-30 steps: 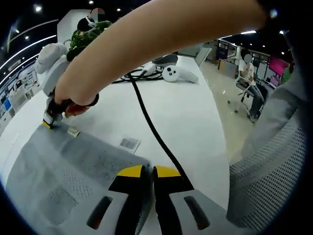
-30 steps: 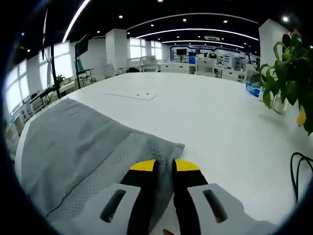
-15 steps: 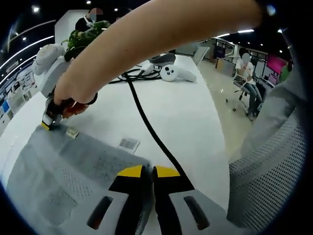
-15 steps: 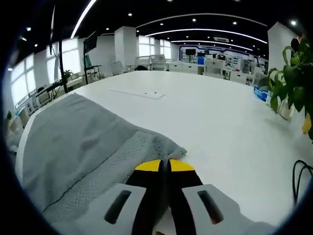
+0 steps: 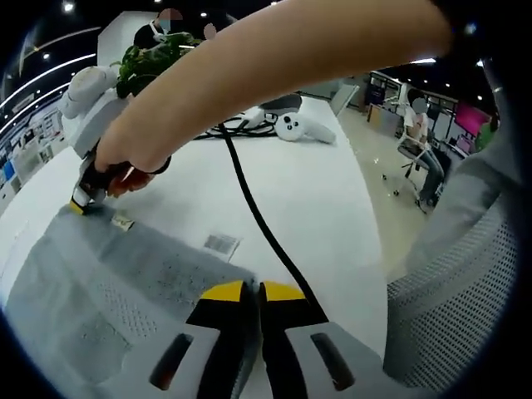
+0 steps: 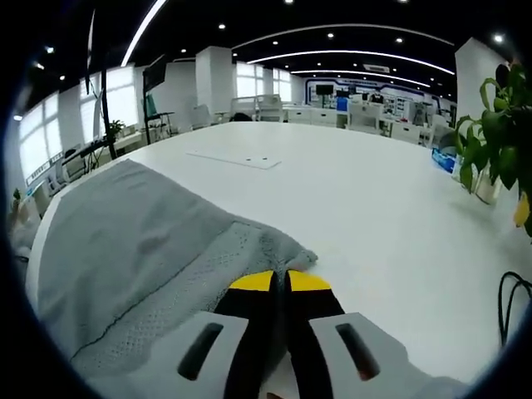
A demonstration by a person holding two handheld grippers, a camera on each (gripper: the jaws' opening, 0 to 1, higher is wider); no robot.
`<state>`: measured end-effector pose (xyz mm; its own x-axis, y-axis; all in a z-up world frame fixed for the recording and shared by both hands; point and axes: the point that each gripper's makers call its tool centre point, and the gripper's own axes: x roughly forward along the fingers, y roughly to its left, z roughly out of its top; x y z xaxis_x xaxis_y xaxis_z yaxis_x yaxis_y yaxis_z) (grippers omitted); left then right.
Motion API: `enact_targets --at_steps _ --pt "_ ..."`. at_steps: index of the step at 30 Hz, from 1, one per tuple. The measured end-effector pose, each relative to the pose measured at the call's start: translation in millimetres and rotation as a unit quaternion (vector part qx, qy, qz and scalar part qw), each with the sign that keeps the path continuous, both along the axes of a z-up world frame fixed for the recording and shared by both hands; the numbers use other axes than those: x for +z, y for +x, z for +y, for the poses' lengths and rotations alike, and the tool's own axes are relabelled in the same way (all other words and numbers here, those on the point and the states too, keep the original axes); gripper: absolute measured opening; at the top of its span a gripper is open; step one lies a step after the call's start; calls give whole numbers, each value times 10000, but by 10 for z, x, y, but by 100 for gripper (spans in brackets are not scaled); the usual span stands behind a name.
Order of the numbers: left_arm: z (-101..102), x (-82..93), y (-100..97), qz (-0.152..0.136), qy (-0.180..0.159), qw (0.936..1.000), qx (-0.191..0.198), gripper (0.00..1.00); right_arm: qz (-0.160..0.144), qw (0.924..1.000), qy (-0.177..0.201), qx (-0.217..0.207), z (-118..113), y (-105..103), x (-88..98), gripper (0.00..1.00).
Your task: Fold the towel on the table until its edges align and the towel forms a compact rectangular stack.
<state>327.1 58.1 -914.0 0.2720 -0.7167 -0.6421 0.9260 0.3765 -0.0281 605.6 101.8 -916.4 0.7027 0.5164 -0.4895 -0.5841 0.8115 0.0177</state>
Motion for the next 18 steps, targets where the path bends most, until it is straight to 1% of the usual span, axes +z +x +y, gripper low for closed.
enact_targets --at_steps 3,7,11,12,14,15,16,18 --pt "2 3 2 -37 -26 10000 73 5 5 10000 21 -23 3 -2 8 2" --pt "4 10 10 -59 -69 9999 50 5 46 9999 138 -54 -5 -7 23 2" --pt "9 14 23 15 -133 9998 121 5 123 9998 124 -47 13 -6 44 2" --pt "13 23 23 38 -157 9998 128 5 156 9997 166 -83 4 -3 38 2" --pt "18 54 26 65 -223 9996 144 5 113 9993 328 -120 4 -18 45 2" --pt "17 77 29 84 -279 9994 169 5 216 9971 637 -348 -1 -11 42 2" --pt "20 93 33 81 -299 9993 191 5 279 9959 751 -417 -4 -13 42 2" --pt "22 132 29 54 -336 9992 204 5 257 9974 609 -301 -15 -4 33 2"
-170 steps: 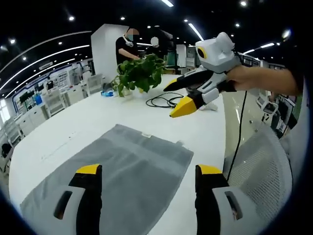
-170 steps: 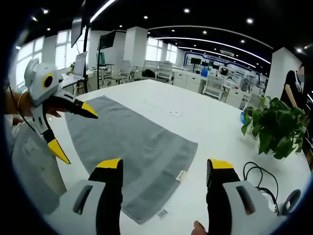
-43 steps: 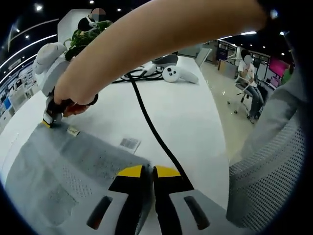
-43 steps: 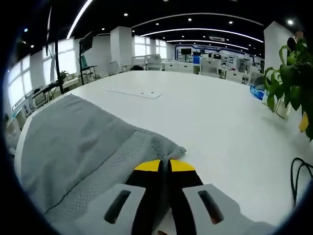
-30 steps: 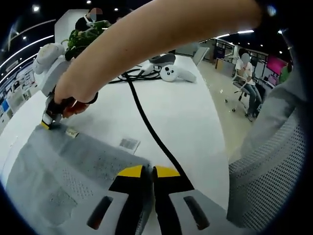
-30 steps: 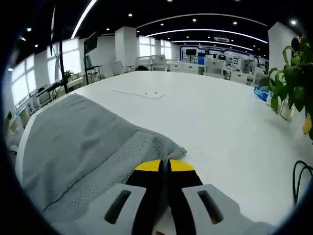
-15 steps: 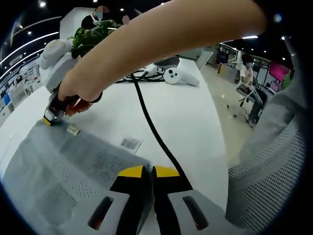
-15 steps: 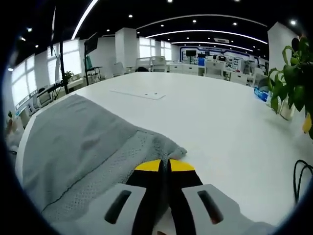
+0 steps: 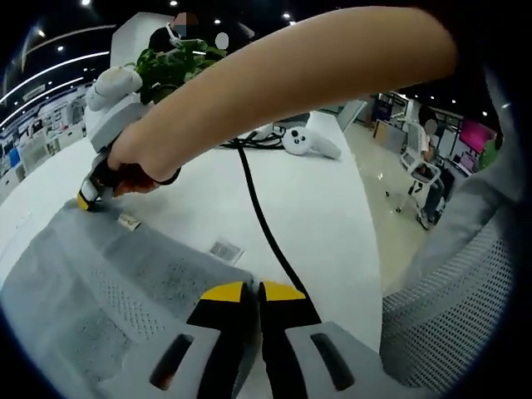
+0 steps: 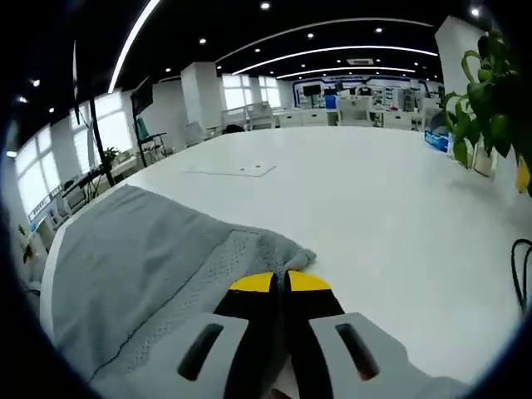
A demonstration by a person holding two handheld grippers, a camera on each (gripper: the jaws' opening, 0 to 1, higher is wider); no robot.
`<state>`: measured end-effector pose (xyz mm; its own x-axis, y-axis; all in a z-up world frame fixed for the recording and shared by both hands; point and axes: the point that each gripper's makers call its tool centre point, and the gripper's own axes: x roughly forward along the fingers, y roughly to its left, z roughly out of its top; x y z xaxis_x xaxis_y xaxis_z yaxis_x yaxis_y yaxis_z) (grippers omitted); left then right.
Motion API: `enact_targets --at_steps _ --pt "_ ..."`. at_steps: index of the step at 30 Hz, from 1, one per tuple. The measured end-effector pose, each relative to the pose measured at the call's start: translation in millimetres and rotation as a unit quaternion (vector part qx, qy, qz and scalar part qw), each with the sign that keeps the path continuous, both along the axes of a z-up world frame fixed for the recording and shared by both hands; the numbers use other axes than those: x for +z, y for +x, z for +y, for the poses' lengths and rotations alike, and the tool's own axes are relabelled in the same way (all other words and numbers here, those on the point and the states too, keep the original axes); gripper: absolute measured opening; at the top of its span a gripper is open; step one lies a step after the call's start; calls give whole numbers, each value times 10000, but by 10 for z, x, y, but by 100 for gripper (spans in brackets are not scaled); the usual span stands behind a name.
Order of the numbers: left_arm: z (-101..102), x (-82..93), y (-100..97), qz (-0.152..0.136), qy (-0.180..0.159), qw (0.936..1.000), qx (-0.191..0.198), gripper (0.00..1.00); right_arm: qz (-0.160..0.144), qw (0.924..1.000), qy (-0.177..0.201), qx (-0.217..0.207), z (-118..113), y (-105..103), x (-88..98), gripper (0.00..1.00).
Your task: Fold the towel on the table until its edges align and the towel forms a compact rectangular stack.
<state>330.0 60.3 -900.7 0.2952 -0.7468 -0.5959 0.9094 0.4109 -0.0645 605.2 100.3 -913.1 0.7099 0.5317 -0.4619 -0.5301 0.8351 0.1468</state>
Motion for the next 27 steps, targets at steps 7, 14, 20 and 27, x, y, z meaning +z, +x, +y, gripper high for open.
enact_targets --at_steps 7,14,20,27 --pt "22 116 4 -82 -133 9999 58 5 -1 10000 43 56 -2 19 131 2" --pt "78 267 21 -167 -194 9996 124 5 -9 9995 301 46 55 -22 322 2" --pt "141 430 -1 -233 -273 9993 137 5 -91 9992 384 92 130 -87 548 2" --pt "273 643 12 -319 -399 9983 294 5 -206 9986 457 163 234 -151 800 1"
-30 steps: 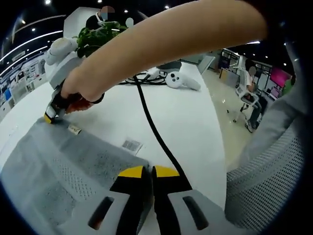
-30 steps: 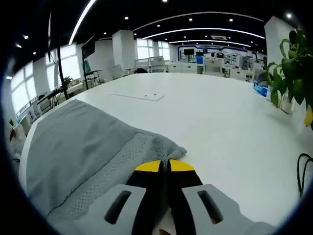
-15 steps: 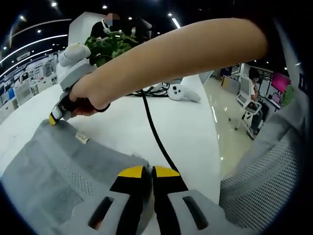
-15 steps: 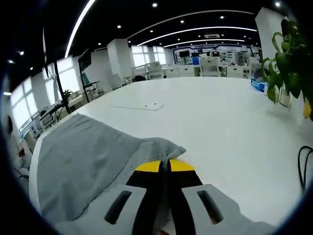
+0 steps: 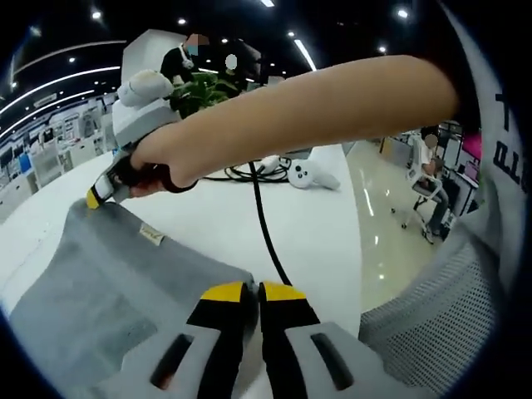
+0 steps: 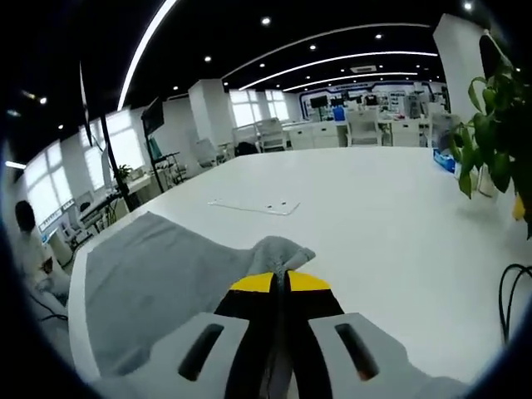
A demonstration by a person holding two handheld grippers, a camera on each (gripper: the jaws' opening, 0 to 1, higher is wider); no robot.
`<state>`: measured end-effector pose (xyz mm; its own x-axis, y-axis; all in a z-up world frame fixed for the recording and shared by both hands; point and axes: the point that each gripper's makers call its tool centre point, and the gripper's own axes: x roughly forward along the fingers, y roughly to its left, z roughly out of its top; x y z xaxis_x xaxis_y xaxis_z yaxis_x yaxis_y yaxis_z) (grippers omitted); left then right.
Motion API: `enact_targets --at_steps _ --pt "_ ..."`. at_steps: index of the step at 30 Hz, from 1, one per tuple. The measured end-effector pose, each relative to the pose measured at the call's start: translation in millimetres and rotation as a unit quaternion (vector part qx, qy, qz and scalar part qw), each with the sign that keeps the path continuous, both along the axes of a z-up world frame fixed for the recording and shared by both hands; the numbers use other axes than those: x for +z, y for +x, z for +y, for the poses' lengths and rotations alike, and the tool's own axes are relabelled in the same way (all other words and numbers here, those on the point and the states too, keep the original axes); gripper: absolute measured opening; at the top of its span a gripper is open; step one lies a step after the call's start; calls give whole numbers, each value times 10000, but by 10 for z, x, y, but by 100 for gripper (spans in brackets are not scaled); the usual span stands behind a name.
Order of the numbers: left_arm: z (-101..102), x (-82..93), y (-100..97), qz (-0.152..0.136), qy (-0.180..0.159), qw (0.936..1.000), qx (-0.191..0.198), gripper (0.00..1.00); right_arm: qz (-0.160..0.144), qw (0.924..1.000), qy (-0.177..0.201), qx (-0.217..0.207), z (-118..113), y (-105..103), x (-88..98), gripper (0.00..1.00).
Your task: Fold the towel on the table until its edges align and the towel forms a compact rectangular stack.
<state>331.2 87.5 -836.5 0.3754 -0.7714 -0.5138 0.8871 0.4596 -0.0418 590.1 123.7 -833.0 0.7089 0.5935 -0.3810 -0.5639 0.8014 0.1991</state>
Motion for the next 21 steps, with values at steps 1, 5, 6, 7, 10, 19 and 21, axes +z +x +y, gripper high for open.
enact_targets --at_steps 1,5,6,7,10,19,21 --pt "19 29 -2 -7 -20 10000 11 5 -3 10000 5 0 4 -1 11 1" --pt "67 180 -16 -78 -162 9998 26 6 -15 9999 119 -2 70 -47 145 1" --pt "63 204 -25 -107 -177 9998 1 6 17 9998 183 11 98 -64 181 1" --pt "61 233 -37 -140 -185 9997 -30 6 16 9998 198 20 116 -72 205 1" --pt "105 302 -42 -181 -234 9996 -22 6 -30 9998 196 42 180 -75 297 1" --pt "377 612 85 -387 -414 9982 192 6 -140 9996 172 169 421 -116 549 1" --pt "449 677 108 -416 -456 9977 274 6 -180 9995 172 192 472 -112 613 1"
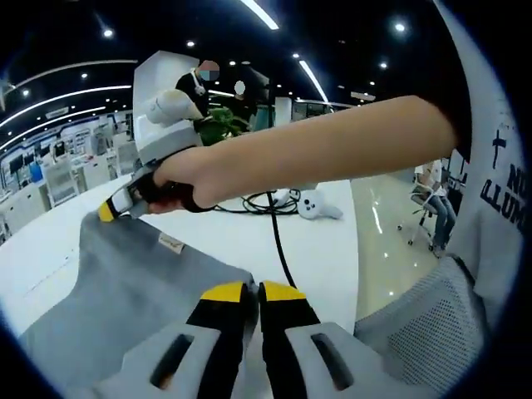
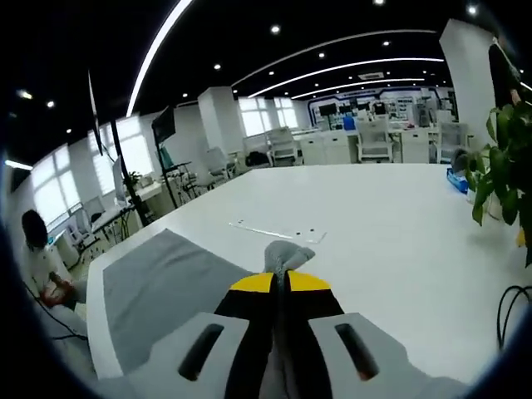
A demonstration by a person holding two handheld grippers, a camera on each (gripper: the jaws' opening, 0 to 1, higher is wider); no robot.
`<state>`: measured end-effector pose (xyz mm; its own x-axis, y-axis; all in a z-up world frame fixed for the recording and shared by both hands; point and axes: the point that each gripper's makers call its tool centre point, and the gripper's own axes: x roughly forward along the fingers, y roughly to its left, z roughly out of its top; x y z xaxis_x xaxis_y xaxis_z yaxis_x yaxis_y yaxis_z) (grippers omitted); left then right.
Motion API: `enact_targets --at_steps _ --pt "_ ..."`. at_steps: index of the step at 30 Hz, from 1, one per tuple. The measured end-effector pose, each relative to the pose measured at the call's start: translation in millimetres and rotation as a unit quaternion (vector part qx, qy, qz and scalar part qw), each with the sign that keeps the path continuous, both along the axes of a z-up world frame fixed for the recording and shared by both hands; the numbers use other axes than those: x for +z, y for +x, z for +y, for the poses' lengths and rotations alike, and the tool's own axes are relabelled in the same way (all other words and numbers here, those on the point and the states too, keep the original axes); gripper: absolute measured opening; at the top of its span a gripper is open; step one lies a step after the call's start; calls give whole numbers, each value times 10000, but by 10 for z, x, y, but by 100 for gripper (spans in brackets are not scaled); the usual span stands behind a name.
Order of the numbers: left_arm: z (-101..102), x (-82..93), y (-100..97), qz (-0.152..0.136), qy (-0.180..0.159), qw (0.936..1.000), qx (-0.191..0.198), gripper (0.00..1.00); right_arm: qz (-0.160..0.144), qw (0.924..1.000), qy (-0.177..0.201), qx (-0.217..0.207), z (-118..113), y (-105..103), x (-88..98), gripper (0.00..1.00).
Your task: Fold the towel on the table until its edges align and the towel forms a compact rectangular stack.
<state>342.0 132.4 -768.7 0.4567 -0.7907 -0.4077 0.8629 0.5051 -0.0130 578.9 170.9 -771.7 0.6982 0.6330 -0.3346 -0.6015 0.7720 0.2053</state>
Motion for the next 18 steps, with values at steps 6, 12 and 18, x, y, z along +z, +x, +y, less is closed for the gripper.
enact_targets --at_steps 6,12,18 --pt "239 208 55 -101 -119 9996 226 6 -140 9995 275 45 169 1 231 2" --pt "431 378 43 -314 -58 9992 246 6 -198 9993 302 53 313 -35 391 2" --pt "632 504 -9 -603 82 9980 183 6 -181 9989 421 -42 446 -53 505 2"
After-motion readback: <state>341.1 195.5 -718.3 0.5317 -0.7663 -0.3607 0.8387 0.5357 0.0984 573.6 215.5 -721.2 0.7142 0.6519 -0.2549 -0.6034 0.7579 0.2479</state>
